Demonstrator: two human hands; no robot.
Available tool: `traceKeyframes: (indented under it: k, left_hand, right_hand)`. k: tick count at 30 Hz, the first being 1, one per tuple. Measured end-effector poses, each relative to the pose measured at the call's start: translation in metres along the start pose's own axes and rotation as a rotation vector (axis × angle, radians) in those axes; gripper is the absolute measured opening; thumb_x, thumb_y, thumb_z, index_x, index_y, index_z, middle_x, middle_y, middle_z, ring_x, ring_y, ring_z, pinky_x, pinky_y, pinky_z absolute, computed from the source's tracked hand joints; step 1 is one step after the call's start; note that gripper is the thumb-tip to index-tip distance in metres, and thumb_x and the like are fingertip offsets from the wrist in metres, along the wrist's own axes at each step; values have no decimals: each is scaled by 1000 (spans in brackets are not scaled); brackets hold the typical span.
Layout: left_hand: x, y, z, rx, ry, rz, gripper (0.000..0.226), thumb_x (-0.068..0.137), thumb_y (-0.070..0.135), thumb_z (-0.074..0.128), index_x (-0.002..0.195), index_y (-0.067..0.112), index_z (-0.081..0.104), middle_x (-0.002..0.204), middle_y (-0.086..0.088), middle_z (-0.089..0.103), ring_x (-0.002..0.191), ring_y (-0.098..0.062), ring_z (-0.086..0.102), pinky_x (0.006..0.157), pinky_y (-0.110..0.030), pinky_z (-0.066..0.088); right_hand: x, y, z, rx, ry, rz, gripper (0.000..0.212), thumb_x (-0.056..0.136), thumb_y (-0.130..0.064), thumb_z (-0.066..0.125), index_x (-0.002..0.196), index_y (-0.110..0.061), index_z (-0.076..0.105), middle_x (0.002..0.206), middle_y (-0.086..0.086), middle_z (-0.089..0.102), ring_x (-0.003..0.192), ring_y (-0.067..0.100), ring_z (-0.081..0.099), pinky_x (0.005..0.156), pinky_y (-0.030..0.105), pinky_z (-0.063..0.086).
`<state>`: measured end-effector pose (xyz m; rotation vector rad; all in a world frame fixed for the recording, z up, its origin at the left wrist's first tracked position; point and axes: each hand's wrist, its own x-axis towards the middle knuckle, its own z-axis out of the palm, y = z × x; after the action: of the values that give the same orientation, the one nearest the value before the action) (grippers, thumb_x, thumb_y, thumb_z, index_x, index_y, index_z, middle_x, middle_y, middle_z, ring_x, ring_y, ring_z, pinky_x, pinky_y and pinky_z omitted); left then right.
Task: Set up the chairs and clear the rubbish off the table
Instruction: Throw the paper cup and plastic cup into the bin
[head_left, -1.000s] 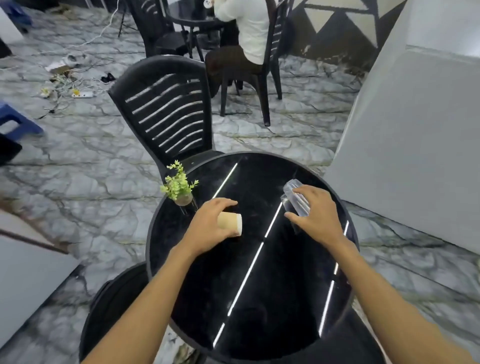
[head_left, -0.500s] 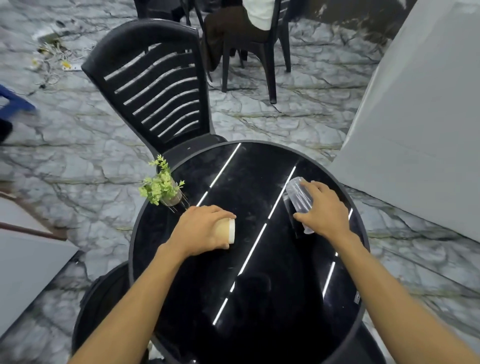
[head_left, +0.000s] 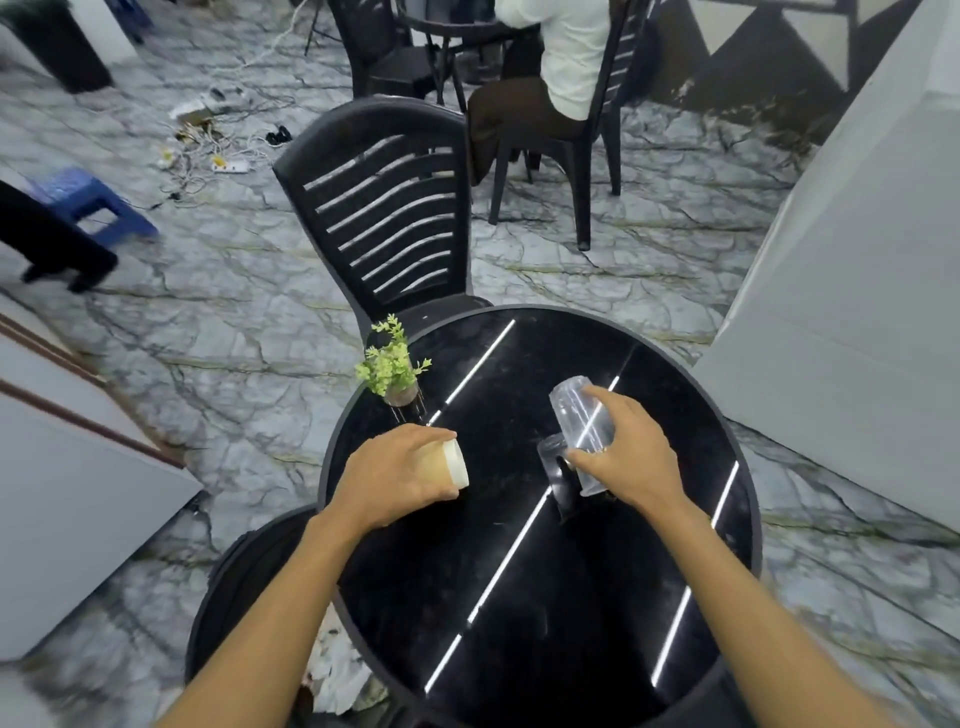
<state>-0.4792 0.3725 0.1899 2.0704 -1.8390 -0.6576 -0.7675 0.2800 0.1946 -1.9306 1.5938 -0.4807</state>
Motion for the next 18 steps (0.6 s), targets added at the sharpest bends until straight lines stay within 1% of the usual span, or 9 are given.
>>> traceKeyframes:
  k: [3, 5, 7, 10, 12, 14, 16, 18]
  left_hand:
    - [-34, -18, -14, -15, 34, -47, 69, 60, 66, 73, 125, 50, 54, 125, 27, 58, 114, -3, 55, 89, -31, 48]
    - [-60, -33, -26, -43, 60, -77, 70, 59, 66, 73, 125, 50, 55, 127, 24, 59, 114, -6, 56, 92, -33, 49]
    - [-84, -48, -36, -69, 98, -100, 70, 59, 64, 74, 126, 48, 56, 126, 22, 60, 113, -7, 57, 94, -35, 49]
    - [-127, -78, -54, -140, 173, -144, 69, 59, 61, 77, 124, 45, 59, 123, 20, 62, 110, -6, 57, 90, -31, 48]
    - [-153, -98, -64, -193, 214, -165, 69, 57, 62, 76, 122, 42, 61, 120, 19, 63, 105, -5, 57, 85, -28, 46]
    - [-182, -120, -74, -227, 258, -191, 70, 57, 62, 76, 122, 40, 63, 120, 18, 64, 104, -5, 57, 83, -28, 46]
    - [-212, -144, -79, -280, 327, -253, 66, 58, 57, 80, 120, 39, 64, 119, 18, 65, 105, -6, 59, 85, -30, 49]
    - [-237, -166, -79, -369, 402, -340, 60, 60, 51, 85, 116, 41, 64, 112, 22, 65, 101, -2, 60, 81, -24, 48]
  right_hand:
    - [-21, -30, 14, 21, -27, -65, 79, 66, -43, 78, 136, -43, 41, 138, -17, 48, 119, 7, 50, 85, 33, 45]
    - [-36, -53, 28, 28, -51, -113, 79, 66, -42, 78, 136, -42, 41, 139, -17, 48, 121, 5, 49, 85, 31, 43]
    - [-50, -74, 44, 25, -74, -158, 80, 67, -42, 78, 138, -40, 41, 140, -17, 48, 123, 5, 48, 89, 33, 46]
    - [-76, -114, 72, 23, -108, -214, 79, 67, -43, 76, 138, -40, 41, 139, -18, 48, 125, 6, 47, 95, 38, 49]
    - [-93, -138, 91, 24, -125, -244, 79, 67, -44, 76, 137, -41, 40, 138, -18, 49, 125, 6, 47, 95, 37, 48]
    - [-113, -164, 114, 41, -144, -269, 79, 67, -44, 77, 137, -42, 40, 139, -17, 49, 124, 6, 48, 95, 36, 48]
    - [-134, -190, 138, 53, -175, -302, 79, 67, -44, 77, 137, -43, 40, 138, -16, 50, 123, 6, 49, 93, 34, 47]
    - [-153, -208, 159, 60, -205, -319, 80, 67, -45, 77, 138, -42, 40, 139, -16, 49, 123, 6, 48, 94, 35, 48]
